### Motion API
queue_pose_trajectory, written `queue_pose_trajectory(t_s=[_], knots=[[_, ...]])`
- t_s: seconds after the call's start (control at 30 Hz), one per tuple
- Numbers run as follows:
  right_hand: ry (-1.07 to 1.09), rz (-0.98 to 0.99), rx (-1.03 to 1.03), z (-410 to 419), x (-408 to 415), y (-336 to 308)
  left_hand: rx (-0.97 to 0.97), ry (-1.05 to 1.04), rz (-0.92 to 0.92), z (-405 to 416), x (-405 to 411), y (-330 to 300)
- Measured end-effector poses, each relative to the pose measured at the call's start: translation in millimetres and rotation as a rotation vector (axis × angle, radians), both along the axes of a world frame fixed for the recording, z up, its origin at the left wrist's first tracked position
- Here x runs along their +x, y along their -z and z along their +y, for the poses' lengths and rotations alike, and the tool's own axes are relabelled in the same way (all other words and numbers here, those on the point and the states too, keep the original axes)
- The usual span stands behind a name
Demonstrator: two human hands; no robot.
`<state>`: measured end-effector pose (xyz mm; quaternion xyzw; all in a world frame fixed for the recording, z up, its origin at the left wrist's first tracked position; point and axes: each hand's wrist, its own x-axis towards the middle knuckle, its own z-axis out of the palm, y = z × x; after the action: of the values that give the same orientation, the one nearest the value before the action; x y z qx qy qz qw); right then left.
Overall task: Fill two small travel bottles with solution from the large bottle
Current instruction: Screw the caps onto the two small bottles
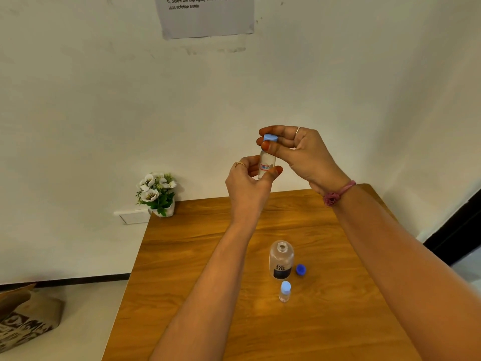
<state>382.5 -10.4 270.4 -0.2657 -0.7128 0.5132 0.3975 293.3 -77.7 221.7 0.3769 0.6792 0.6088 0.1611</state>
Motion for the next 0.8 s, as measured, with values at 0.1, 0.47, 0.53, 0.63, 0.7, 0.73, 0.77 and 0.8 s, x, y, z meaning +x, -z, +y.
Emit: queue_pose_trajectory(t_s=[0.1,0.47,0.53,0.63,0.7,0.73,0.77,0.8], knots=[[0.01,-0.011,-0.015,1.2,2.3,3.1,0.005,-0.002,-0.013,1.1,4.1,4.8],[-0.062,-0.105,0.054,2.8,32.4,11.4,-0.222,0.117,0.026,-18.2,1.9,61.8],[-0.053,-0.151,0.068,0.7,44.0,23.9,-0.34,0.089,0.001,-29.3,-1.8,91.6],[-0.06,-0.279,0.064,-2.8,64.4,46.8,-0.463,0.036,-0.087,-48.6,-6.0,134.0],[-0.064,-0.38,0.024,-7.0,77.6,67.2,-0.527,0.009,-0.115,-60.0,-6.3,156.0],[-0.061,-0.437,0.022,-9.2,83.7,78.1,-0.553,0.003,-0.115,-63.9,-6.8,164.1],[-0.064,-0.502,0.029,-12.3,89.3,90.1,-0.576,0.0,-0.118,-67.2,-6.2,170.8],[-0.072,-0.577,0.044,-15.0,94.1,102.6,-0.593,-0.005,-0.125,-68.7,-6.0,176.1]])
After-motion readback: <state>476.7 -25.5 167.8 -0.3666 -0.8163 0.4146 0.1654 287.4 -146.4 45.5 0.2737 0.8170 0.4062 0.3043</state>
